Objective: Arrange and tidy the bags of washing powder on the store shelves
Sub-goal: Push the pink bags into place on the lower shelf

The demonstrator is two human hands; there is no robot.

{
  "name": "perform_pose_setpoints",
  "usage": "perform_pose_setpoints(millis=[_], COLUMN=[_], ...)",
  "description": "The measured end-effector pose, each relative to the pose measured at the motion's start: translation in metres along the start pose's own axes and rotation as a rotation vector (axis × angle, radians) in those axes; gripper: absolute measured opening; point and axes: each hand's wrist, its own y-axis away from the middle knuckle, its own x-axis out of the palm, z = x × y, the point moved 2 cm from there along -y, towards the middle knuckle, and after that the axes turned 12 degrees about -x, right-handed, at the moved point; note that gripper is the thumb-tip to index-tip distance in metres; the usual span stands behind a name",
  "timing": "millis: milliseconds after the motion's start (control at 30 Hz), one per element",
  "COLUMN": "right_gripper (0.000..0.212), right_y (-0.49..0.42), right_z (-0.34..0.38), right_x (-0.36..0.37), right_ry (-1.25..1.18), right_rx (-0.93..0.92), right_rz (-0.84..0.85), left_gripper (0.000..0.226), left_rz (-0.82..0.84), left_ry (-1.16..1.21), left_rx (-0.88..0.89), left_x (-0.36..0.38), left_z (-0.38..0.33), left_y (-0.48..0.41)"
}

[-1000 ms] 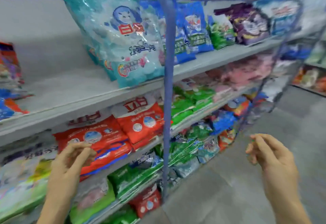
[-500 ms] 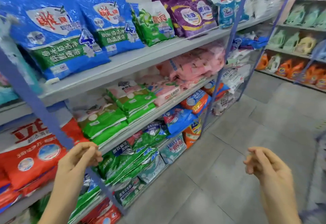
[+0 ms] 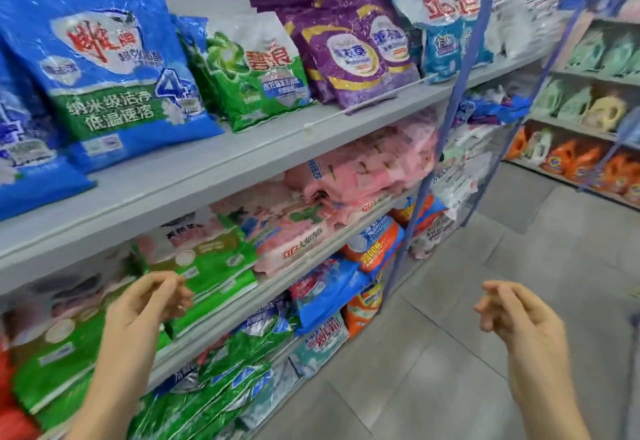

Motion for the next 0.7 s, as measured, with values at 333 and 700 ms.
perform_pose_setpoints(millis=[333,700], right_gripper=[0.024,0.049], right_y=[-0.154,-0.315], right_z=[-0.096,-0.195], right_x=[0.04,0.164], right_ry=[0.012,0.792], right_rx=[-0.013,-0.951], right_rz=[0.224,1.014], left_gripper=[0.017,0.019], left_rz=[-0.205,-0.543], left_ry=[0.052,0.114], left_rx=[-0.047,-0.167], left_x=[0.072,0.177], left_z=[-0.004,0.006], left_y=[-0.041,-0.017])
